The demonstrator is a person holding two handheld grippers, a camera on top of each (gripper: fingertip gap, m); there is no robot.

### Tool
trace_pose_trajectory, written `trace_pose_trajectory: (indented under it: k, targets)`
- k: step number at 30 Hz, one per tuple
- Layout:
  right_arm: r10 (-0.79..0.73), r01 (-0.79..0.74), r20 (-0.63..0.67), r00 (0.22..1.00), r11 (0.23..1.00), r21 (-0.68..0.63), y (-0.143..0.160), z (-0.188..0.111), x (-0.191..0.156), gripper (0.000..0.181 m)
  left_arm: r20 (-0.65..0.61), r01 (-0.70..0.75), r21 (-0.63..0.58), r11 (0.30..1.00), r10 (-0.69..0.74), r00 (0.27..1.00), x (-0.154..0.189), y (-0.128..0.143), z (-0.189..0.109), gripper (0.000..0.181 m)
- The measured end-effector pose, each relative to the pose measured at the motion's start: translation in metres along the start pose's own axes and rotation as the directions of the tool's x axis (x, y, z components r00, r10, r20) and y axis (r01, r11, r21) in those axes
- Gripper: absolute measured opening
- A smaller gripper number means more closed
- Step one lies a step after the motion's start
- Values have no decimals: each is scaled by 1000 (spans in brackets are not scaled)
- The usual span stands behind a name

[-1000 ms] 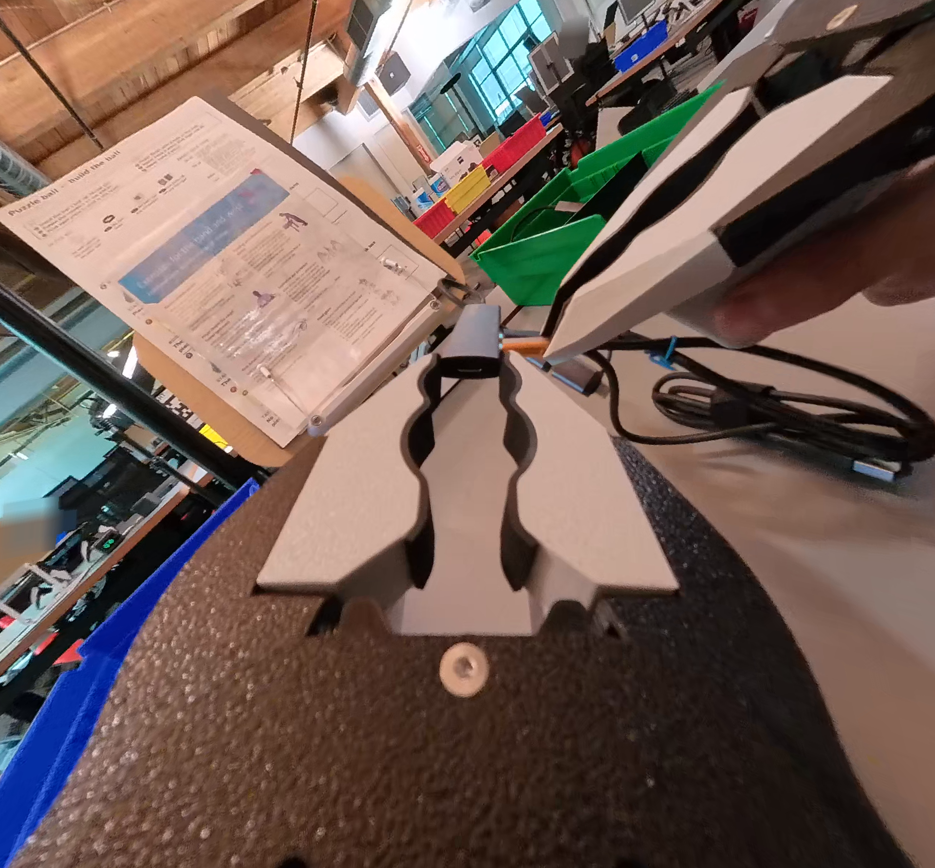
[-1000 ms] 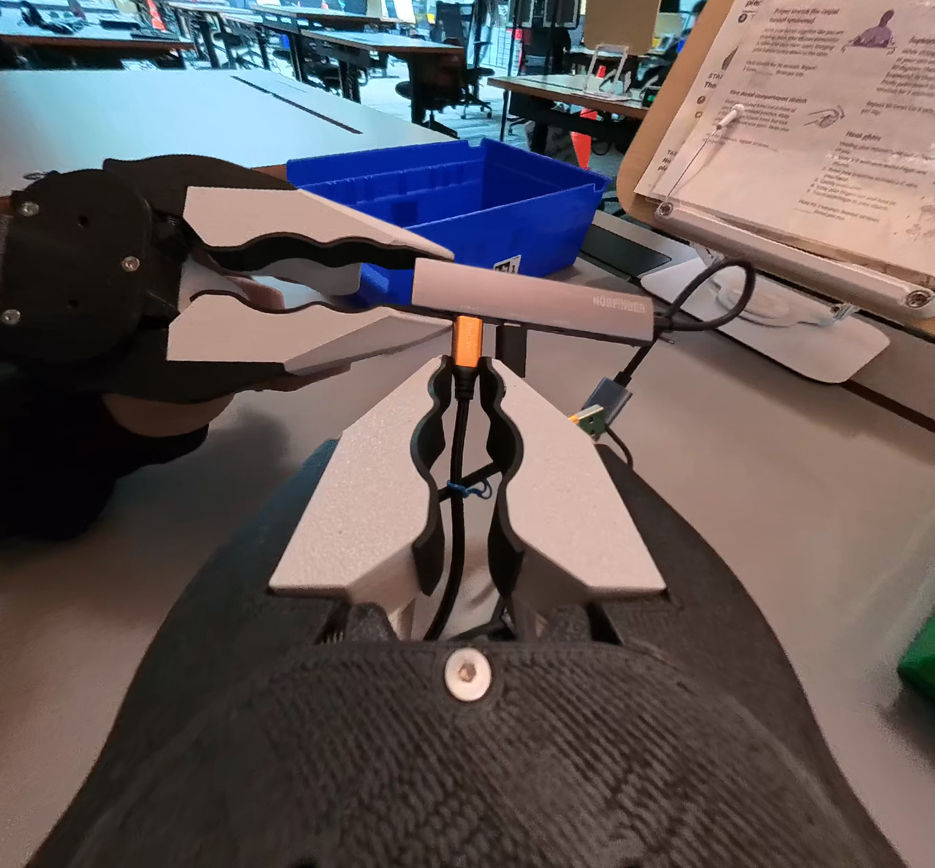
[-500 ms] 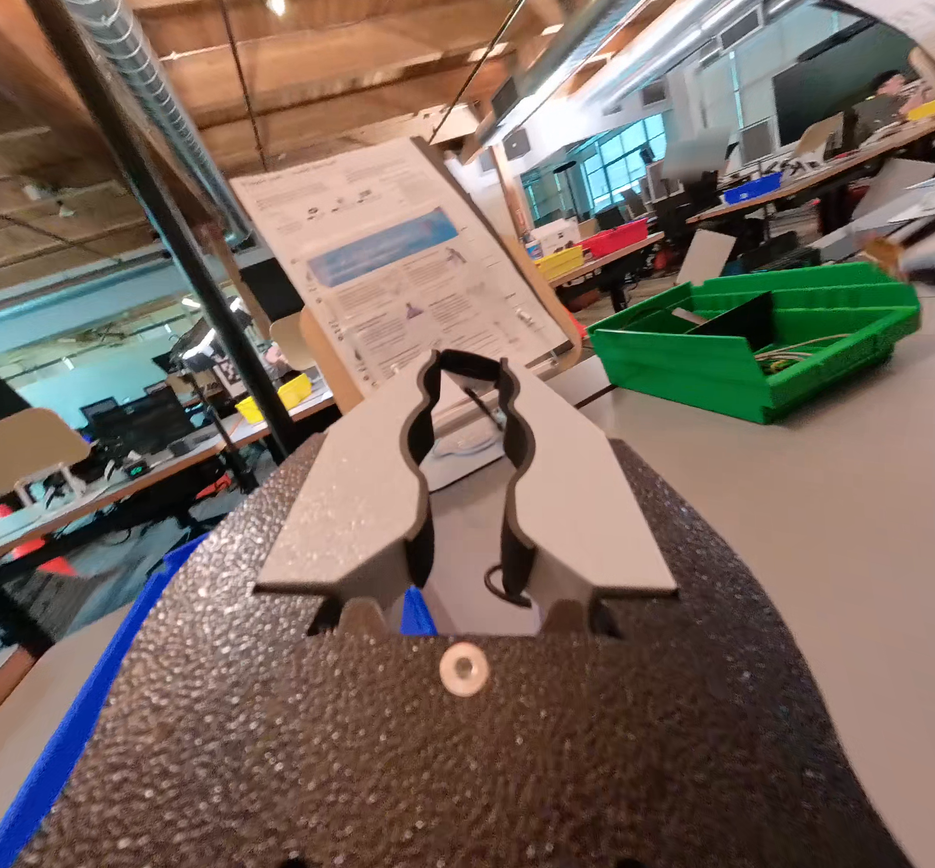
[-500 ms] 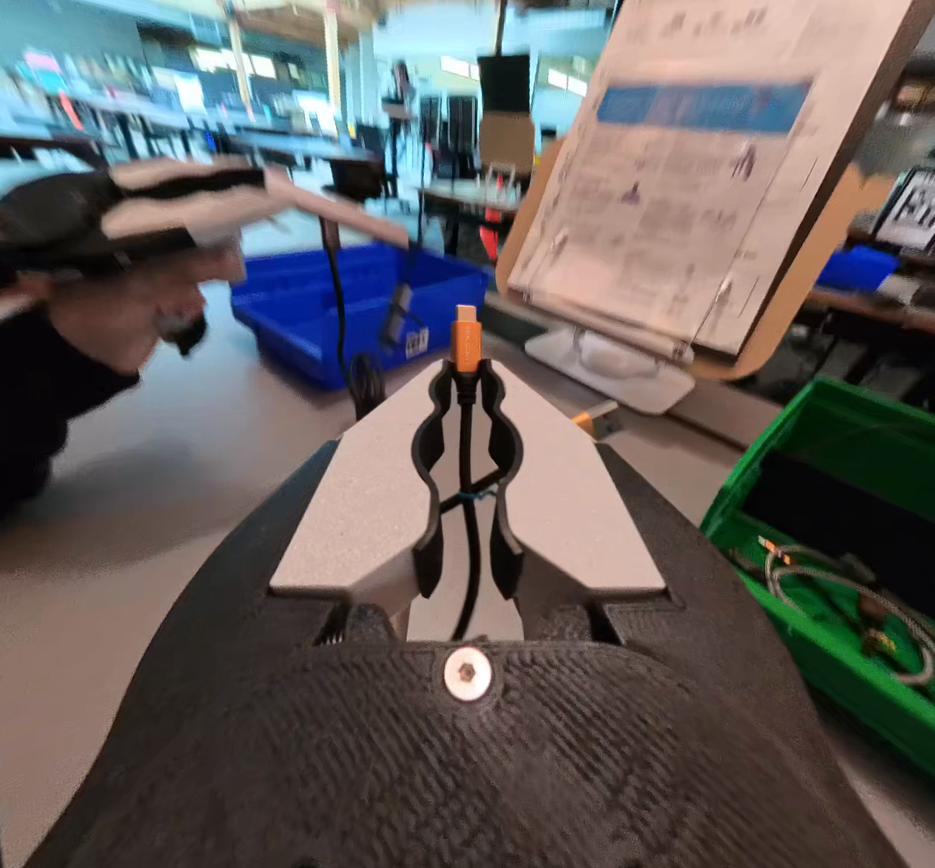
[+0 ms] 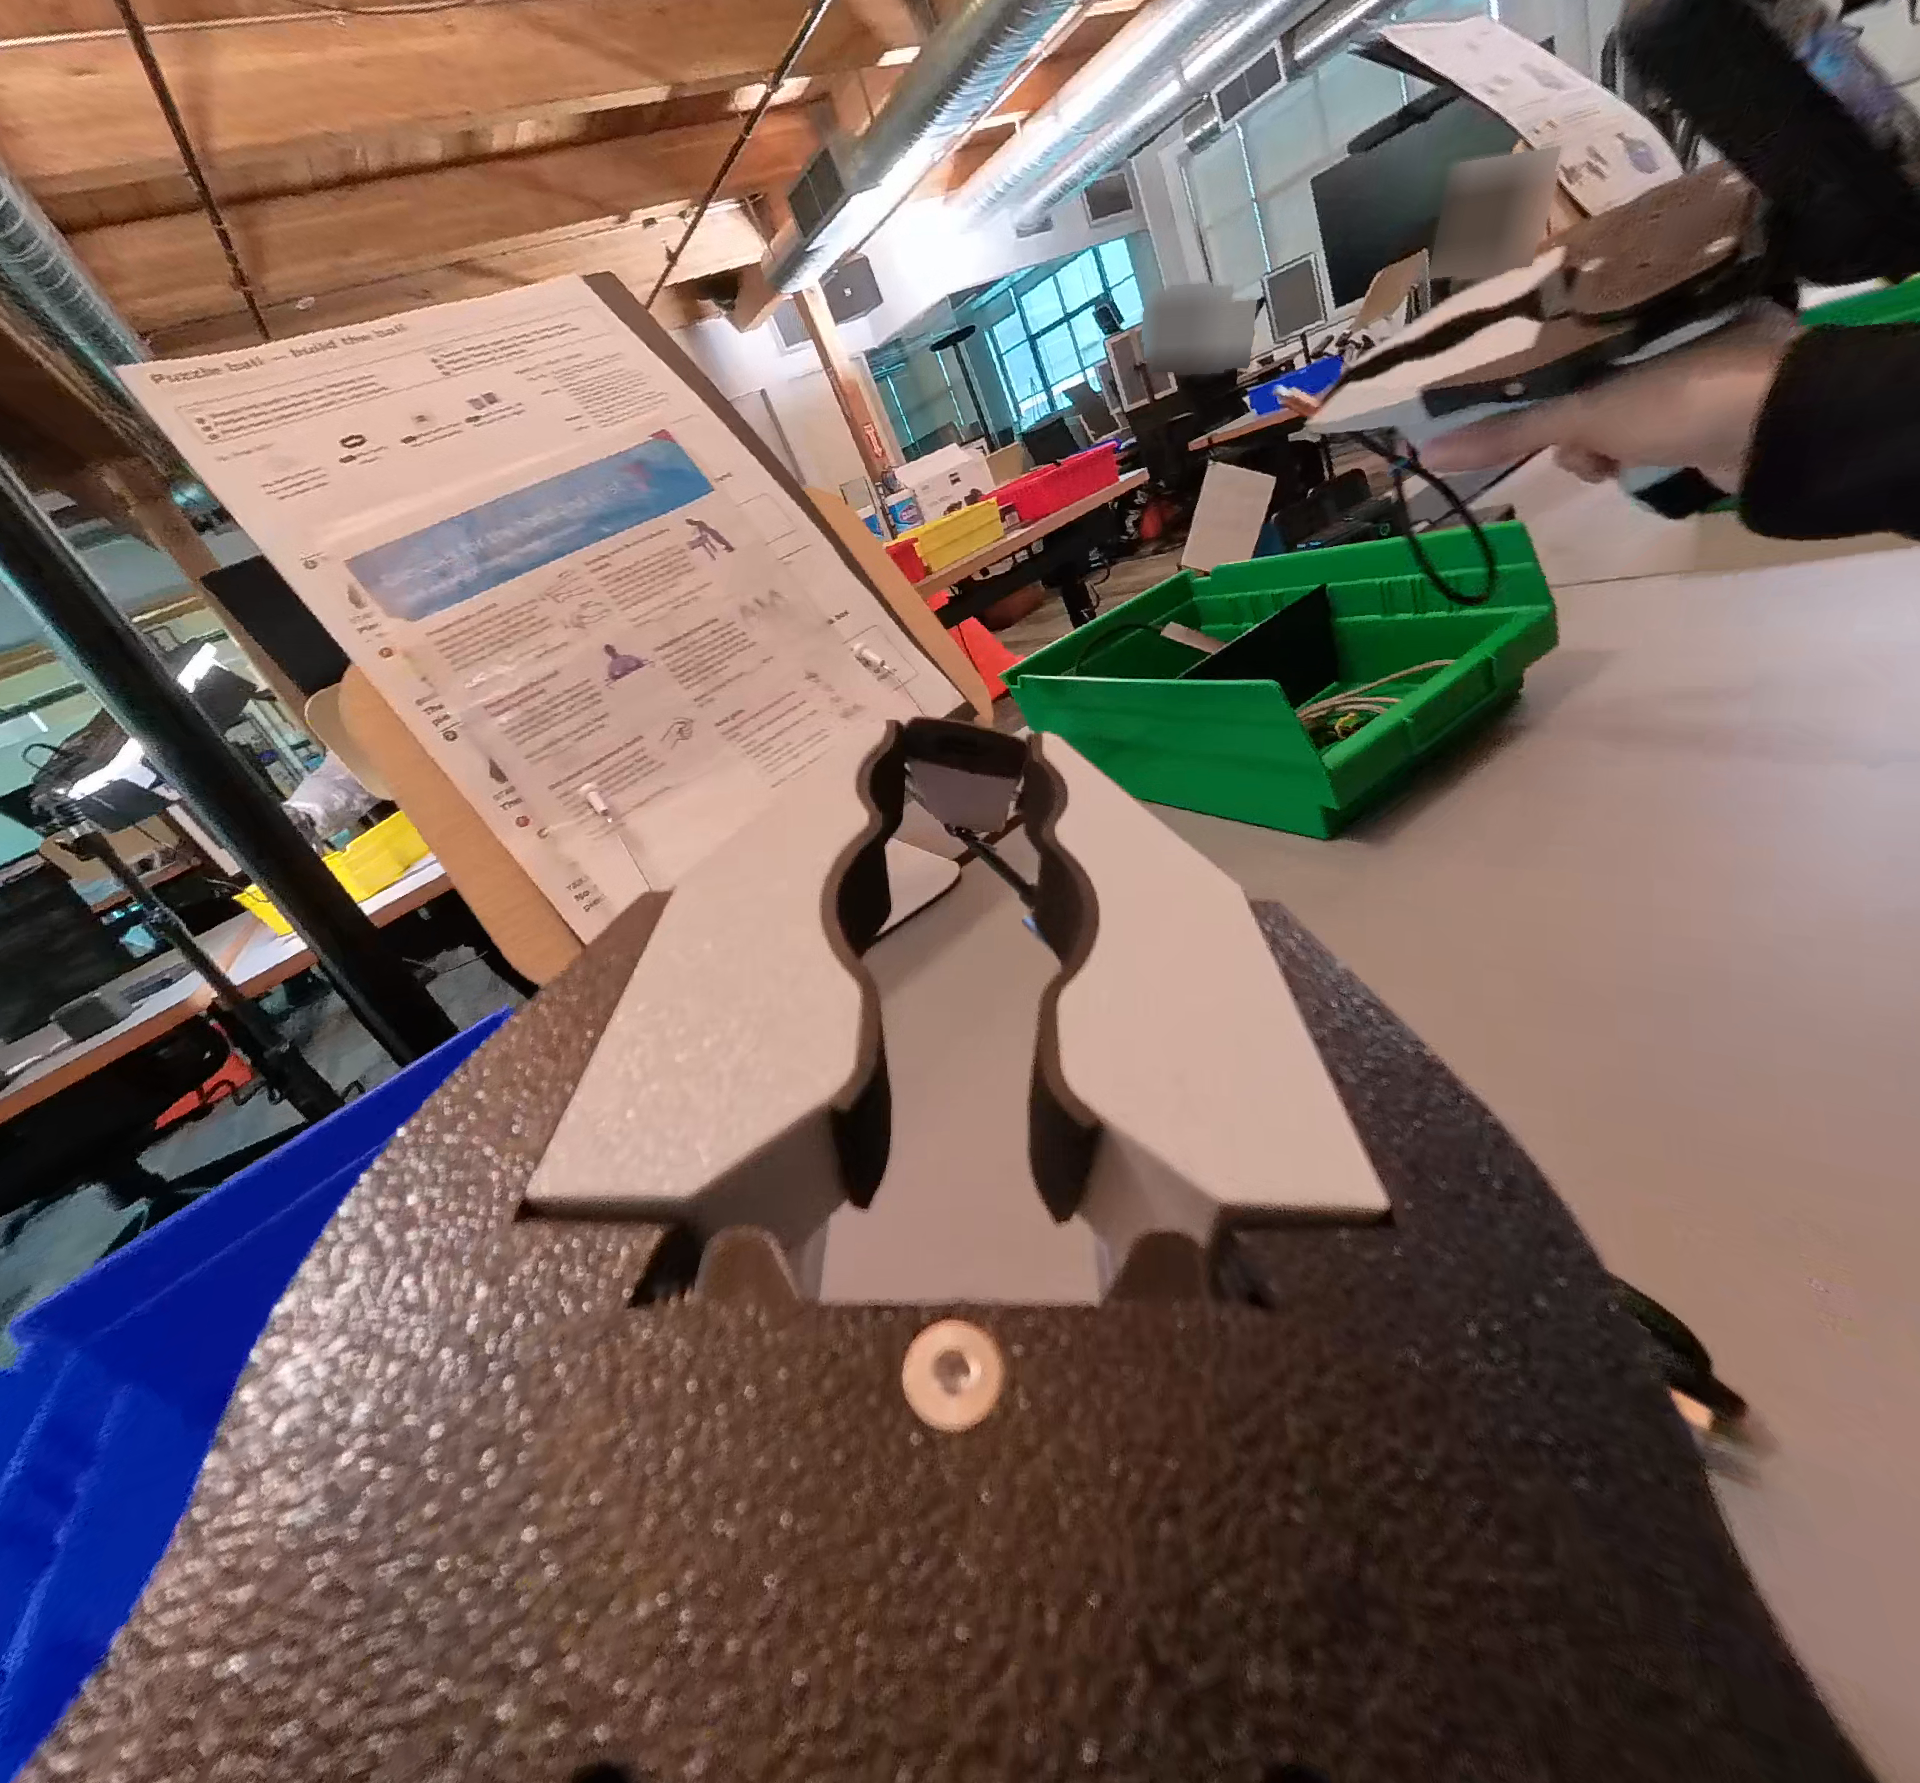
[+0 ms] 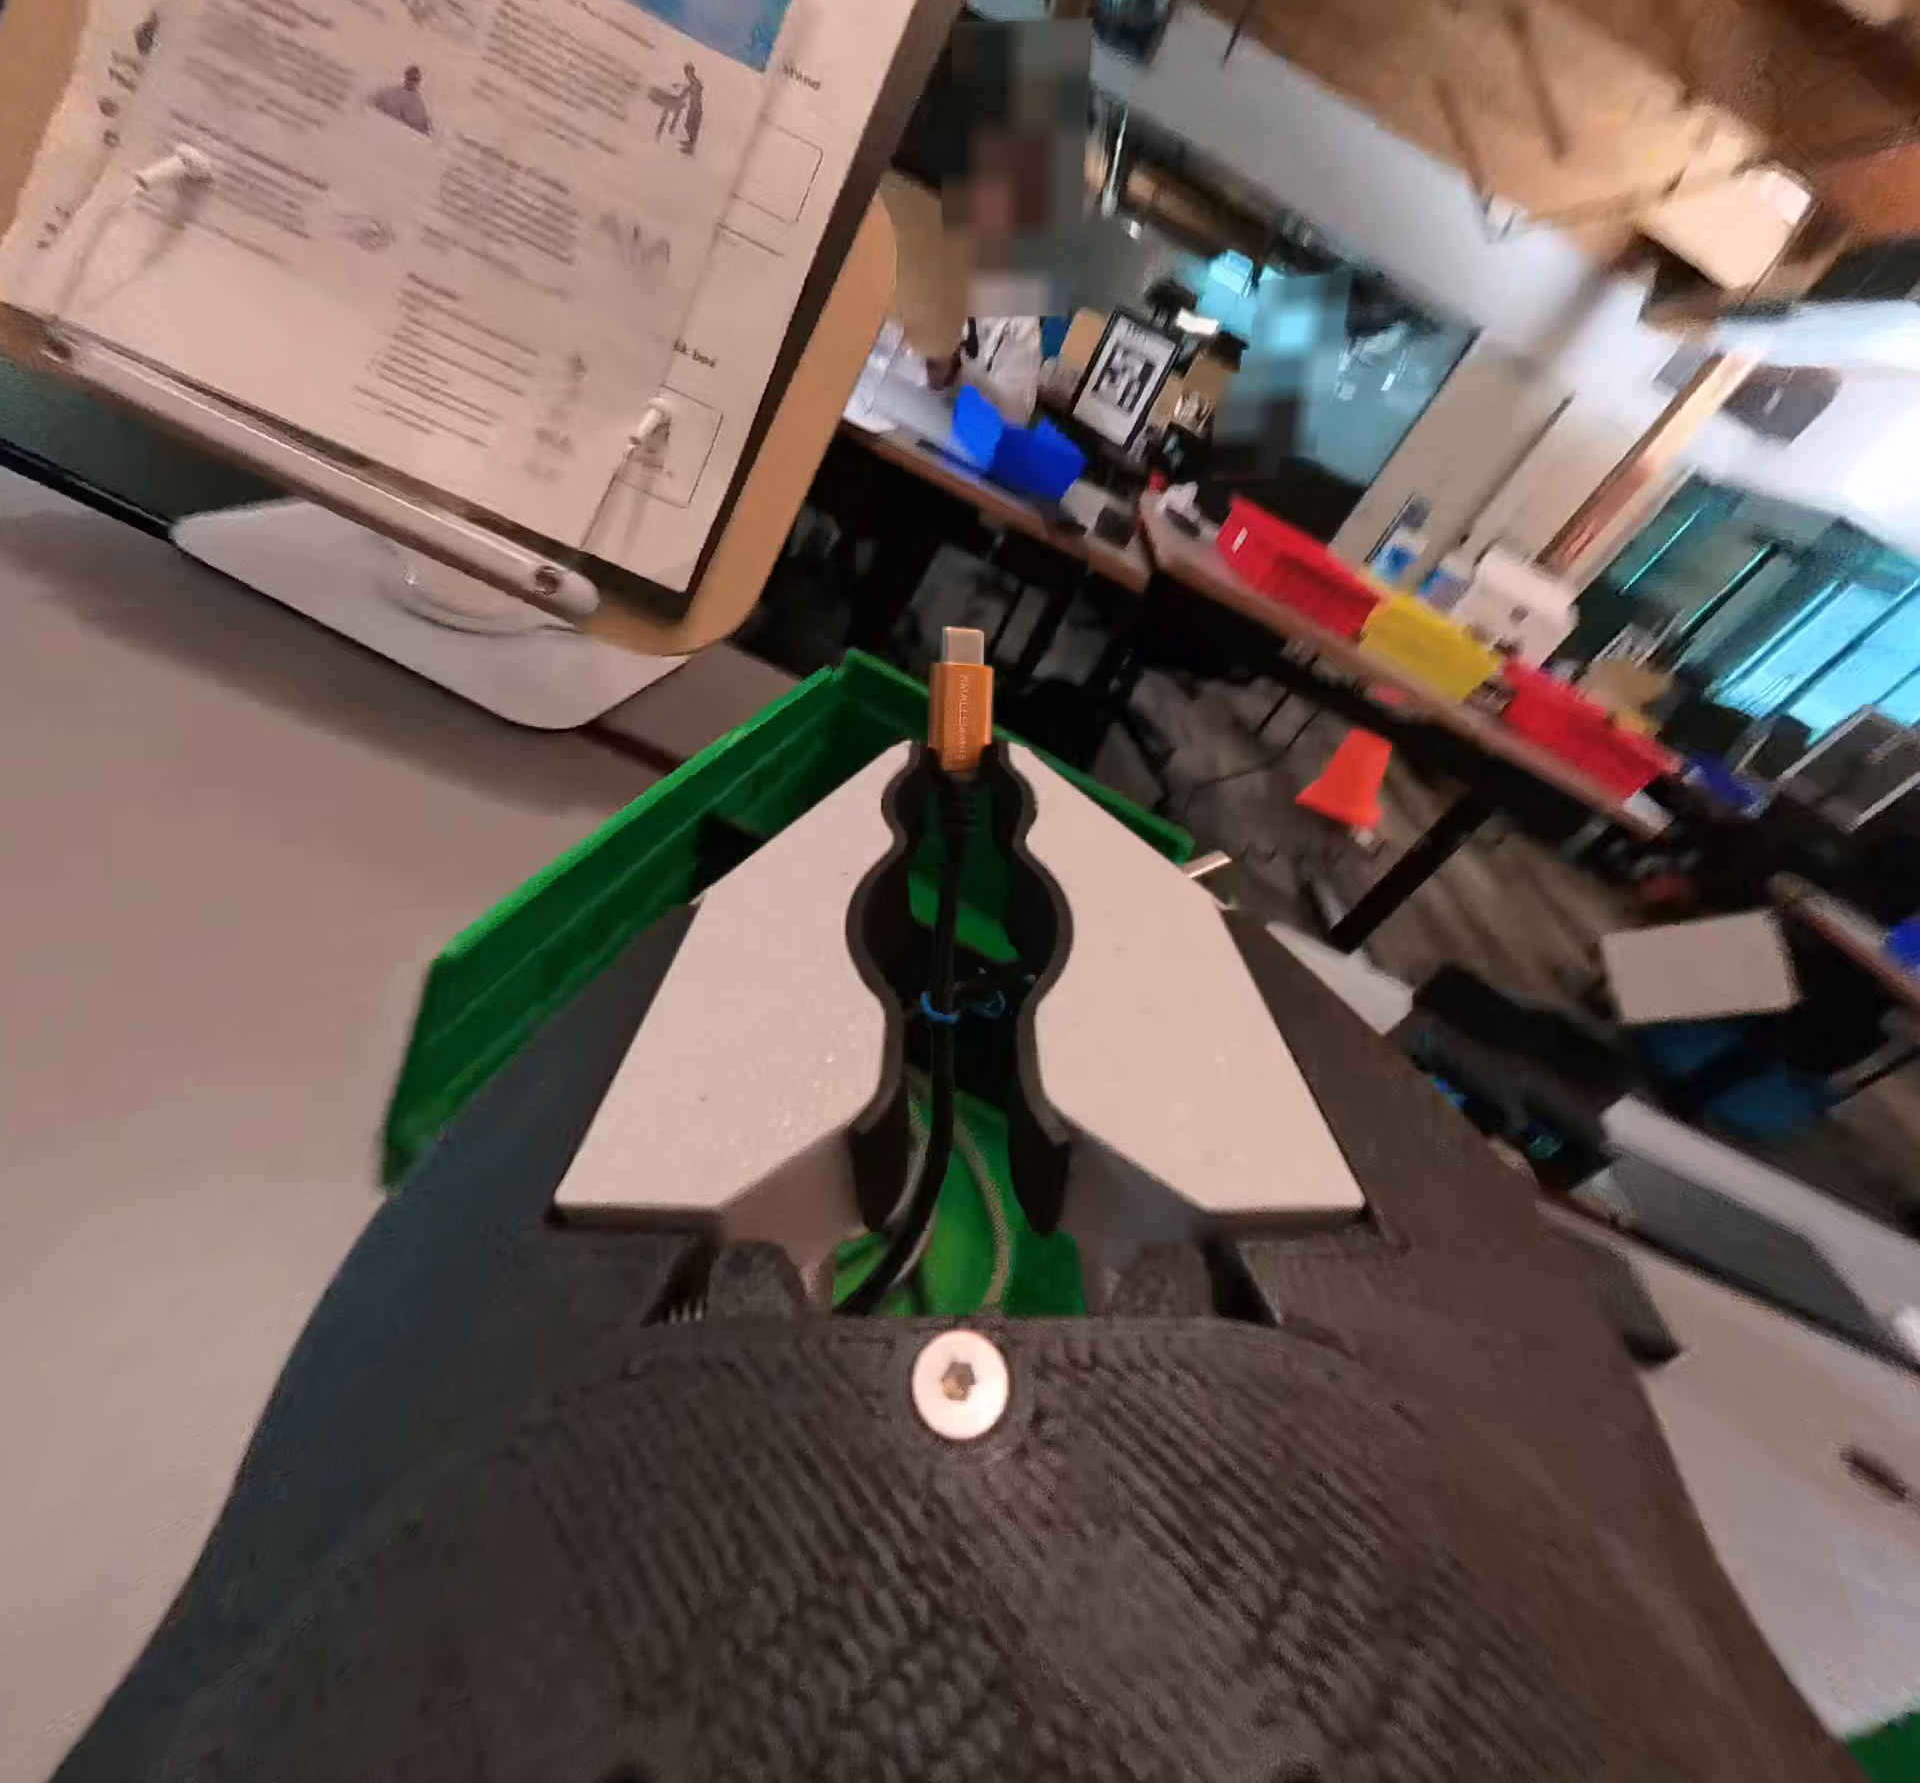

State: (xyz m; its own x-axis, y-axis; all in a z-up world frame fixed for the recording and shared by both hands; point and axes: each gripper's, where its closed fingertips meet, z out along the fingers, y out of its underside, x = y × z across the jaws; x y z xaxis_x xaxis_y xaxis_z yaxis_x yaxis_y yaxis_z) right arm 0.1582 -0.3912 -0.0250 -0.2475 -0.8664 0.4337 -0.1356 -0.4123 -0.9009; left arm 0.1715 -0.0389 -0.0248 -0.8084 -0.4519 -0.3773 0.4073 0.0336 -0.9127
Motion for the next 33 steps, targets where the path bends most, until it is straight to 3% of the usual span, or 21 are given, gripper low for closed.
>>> trace_pose_trajectory:
  k: [3, 6, 8, 9, 13, 16, 18, 21, 23, 27, 29, 33]
  targets:
    - [-267, 268, 26, 963, 963, -36, 23, 28, -6, 11, -13, -5, -4, 1000, 4, 1000, 3, 3, 1, 20]
    - [-441, 488, 282, 852, 864, -125, 68, 43, -51, 14, -25, 32, -7, 999, -33, 999, 0, 8, 1, 20]
    - [-434, 522, 420, 797, 845, -118, 80, 37, -80, 36, -24, 54, -14, 998, -55, 998, -3, 13, 1, 20]
    - [-449, 527, 396, 801, 843, -108, 74, 35, -79, 48, -23, 63, -19, 998, -64, 998, -5, 15, 2, 21]
    - [-236, 279, 301, 924, 954, -107, 37, 19, -70, 52, -15, 67, -27, 997, -67, 998, -10, 20, 1, 21]
    - [99, -42, 437, 894, 989, -139, 14, -10, -111, 58, -27, 83, -20, 996, -84, 996, -9, 19, 2, 20]
    - [353, -270, 586, 729, 935, -228, 3, -34, -161, 71, -46, 103, -6, 995, -103, 994, -6, 17, 3, 20]
    - [629, -524, 719, 295, 736, -428, -19, -68, -233, 76, -89, 117, 21, 993, -114, 989, 2, 13, 4, 20]
    - [695, -567, 719, 29, 604, -560, -31, -82, -266, 76, -143, 146, 52, 988, -138, 980, 10, 6, 2, 20]
    - [677, -609, 669, -306, 402, -684, -59, -88, -291, 75, -264, 166, 132, 977, -126, 956, 28, -11, -4, 20]
    - [614, -621, 679, -403, 361, -695, -77, -94, -289, 69, -312, 164, 159, 974, -109, 944, 36, -16, -7, 20]
    - [539, -630, 713, -448, 375, -680, -91, -105, -289, 43, -376, 176, 186, 967, -96, 922, 47, -16, -8, 20]
